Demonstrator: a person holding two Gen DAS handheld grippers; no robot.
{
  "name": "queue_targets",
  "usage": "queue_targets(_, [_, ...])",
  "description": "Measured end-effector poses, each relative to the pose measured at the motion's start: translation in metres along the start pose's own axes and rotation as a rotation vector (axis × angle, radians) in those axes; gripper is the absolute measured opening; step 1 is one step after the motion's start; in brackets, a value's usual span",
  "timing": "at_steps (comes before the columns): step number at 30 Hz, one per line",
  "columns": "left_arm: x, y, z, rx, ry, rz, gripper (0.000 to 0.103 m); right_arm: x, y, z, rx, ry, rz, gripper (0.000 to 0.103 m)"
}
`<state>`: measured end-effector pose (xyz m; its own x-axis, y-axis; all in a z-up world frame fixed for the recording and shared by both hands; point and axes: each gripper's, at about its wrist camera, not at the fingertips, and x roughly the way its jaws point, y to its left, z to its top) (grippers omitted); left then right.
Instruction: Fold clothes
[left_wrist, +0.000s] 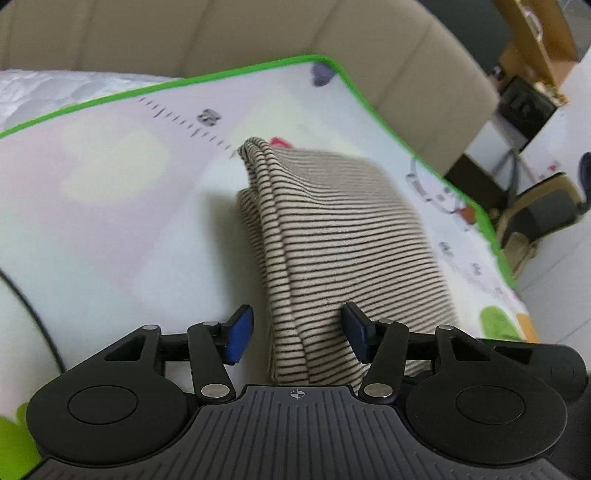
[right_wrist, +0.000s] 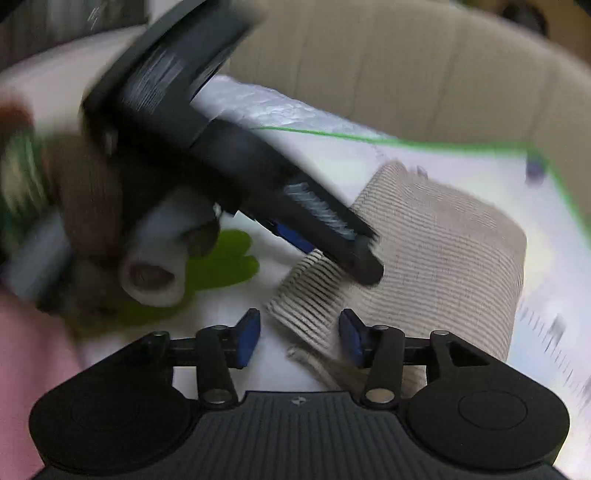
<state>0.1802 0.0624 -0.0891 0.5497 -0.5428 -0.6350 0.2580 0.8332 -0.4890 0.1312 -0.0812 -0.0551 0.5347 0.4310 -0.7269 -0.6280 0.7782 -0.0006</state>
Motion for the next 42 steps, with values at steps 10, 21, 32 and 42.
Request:
queue_targets(10, [0.018, 0.027, 0.004, -0.194, 0.077, -0.039, 0.083, -0.04, -0.135, -0.005, 0.497, -0.09, -0.02, 0.067])
queue_targets(21, [0.042, 0.018, 0.02, -0.164, 0.136, -0.105, 0.069, 0.026, -0.181, -0.054, 0.873, -0.042, 0.267, 0.066])
queue_targets(32, [0.044, 0.033, 0.11, -0.034, 0.029, 0.116, 0.064, 0.1, -0.206, 0.017, 0.785, -0.148, 0.177, 0.062])
queue_targets(42, [0.041, 0.012, 0.141, 0.013, -0.129, 0.05, 0.062, 0.073, -0.171, 0.021, 0.571, -0.158, -0.045, 0.073])
